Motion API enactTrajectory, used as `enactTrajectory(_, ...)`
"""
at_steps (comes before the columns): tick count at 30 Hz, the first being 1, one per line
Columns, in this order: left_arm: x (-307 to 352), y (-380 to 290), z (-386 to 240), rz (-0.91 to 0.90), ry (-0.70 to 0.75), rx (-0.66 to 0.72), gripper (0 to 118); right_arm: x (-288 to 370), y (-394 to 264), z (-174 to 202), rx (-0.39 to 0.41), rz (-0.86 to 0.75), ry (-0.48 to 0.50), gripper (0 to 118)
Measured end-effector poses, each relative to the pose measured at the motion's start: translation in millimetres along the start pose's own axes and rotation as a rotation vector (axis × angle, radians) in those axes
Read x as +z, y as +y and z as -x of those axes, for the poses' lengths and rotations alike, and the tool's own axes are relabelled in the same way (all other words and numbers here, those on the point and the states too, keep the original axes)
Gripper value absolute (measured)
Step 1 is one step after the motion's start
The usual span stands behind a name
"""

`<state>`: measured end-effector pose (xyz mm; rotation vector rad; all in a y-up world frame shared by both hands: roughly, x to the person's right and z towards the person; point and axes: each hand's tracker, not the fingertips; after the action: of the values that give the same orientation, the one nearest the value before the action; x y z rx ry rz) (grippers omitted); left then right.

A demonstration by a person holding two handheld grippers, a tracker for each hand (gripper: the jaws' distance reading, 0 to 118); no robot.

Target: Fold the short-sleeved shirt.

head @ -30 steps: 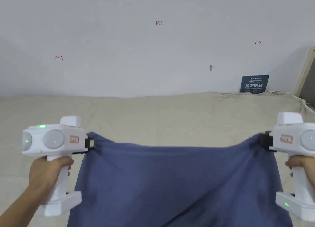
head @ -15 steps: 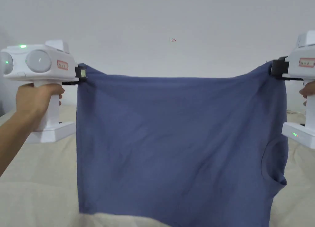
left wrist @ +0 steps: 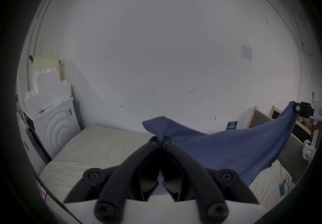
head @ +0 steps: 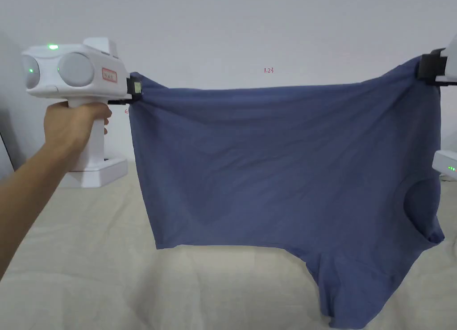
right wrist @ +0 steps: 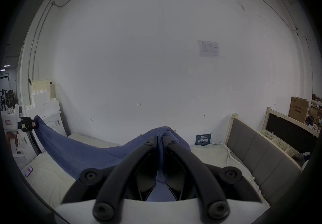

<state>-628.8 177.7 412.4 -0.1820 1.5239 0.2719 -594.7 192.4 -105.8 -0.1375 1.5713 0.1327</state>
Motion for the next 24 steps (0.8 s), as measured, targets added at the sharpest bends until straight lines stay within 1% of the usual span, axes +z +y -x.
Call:
enactTrajectory(6, -28.8, -72.6, 3.4, 0.115, -0.012, 0.010, 0, -9.6, -73.9, -0.4, 0.004, 0.090, 0.003, 3)
enactTrajectory(12, -36.1, -151.2, 9.8, 0.232, -0.021, 0.034, 0, -17.0, -154.1, -9.4, -0.013, 0.212, 0.010, 3)
enactTrajectory(17, -19.3, -215.6, 17.0, 0.299, -0.027, 0.046, 0, 8.4, -217.5, -11.3, -0.053, 0.288, 0.031, 3)
enactTrajectory(18, -13.7, -227.0, 18.2, 0.306, -0.025, 0.047, 0, 15.4, -228.4, -10.0, -0.052, 0.299, 0.029, 3)
enactTrajectory(20, 1.7, -253.8, 23.2, 0.327, -0.035, 0.054, 0, 32.2, -252.8, -6.6, -0.020, 0.336, 0.038, 3)
enactTrajectory(24, 23.5, -302.3, 37.0, 0.379, -0.038, 0.056, 0, 70.7, -295.0, -1.4, -0.023, 0.372, 0.050, 3)
